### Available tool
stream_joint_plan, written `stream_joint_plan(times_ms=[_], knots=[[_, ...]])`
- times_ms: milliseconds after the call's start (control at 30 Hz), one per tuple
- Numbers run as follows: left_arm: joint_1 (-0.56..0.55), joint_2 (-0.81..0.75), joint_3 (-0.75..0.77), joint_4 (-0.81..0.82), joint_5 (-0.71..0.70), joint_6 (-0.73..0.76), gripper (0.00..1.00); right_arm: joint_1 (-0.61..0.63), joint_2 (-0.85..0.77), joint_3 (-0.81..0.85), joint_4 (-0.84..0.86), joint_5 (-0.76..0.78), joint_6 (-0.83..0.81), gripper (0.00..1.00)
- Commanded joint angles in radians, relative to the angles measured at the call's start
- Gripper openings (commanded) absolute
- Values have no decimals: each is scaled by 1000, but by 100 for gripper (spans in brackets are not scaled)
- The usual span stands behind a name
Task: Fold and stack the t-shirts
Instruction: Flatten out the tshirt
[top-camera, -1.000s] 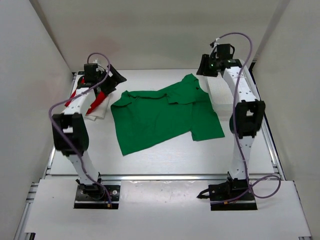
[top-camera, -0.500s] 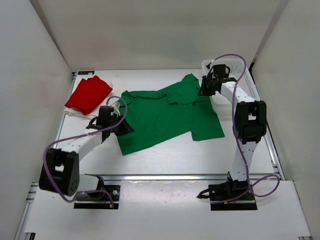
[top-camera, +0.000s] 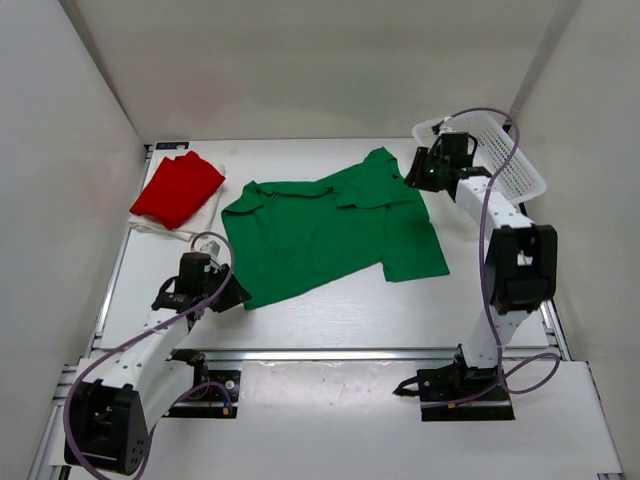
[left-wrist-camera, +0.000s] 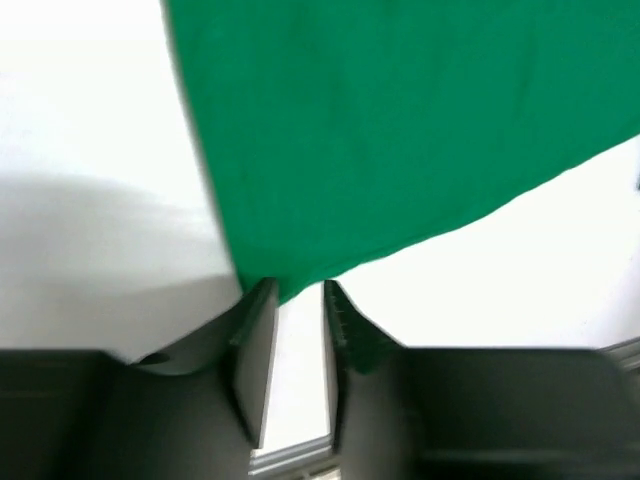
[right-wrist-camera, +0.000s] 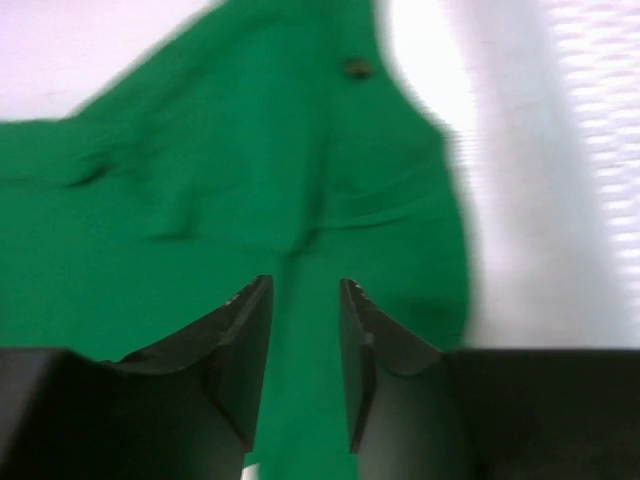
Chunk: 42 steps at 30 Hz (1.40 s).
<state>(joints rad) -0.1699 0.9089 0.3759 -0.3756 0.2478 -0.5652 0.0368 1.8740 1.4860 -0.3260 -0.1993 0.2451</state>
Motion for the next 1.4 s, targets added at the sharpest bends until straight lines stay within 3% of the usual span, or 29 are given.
stream_joint_plan(times_ms=[0,167,367,567,667,833,867,1033,1200,1267,1367], knots=[[-9,-51,-31,-86,-60,-37,38,87,-204,-166,151,-23,58,32],[26,-82,-89,-89,-53,-116,56,162,-358,-371,226,-38,83,33],[78,-79,-202,16,28,-239,57,213,-505,-578,314,-65,111,33],[99,-82,-295,173,84,-354,50,284,-587,-700,366,-49,120,32],[106,-85,-313,219,100,-366,41,284,-608,-742,363,-43,128,32],[116,-90,-293,273,128,-375,3,215,-665,-839,364,32,178,32],[115,-88,-264,276,125,-368,0,183,-685,-868,366,53,192,34],[104,-44,-79,250,81,-302,0,33,-725,-915,297,149,177,36],[107,56,138,211,99,-194,0,-17,-707,-974,249,313,178,39],[139,108,199,208,172,-194,0,-35,-681,-994,263,319,184,41],[164,120,175,297,237,-251,0,-116,-624,-1012,312,233,201,42]])
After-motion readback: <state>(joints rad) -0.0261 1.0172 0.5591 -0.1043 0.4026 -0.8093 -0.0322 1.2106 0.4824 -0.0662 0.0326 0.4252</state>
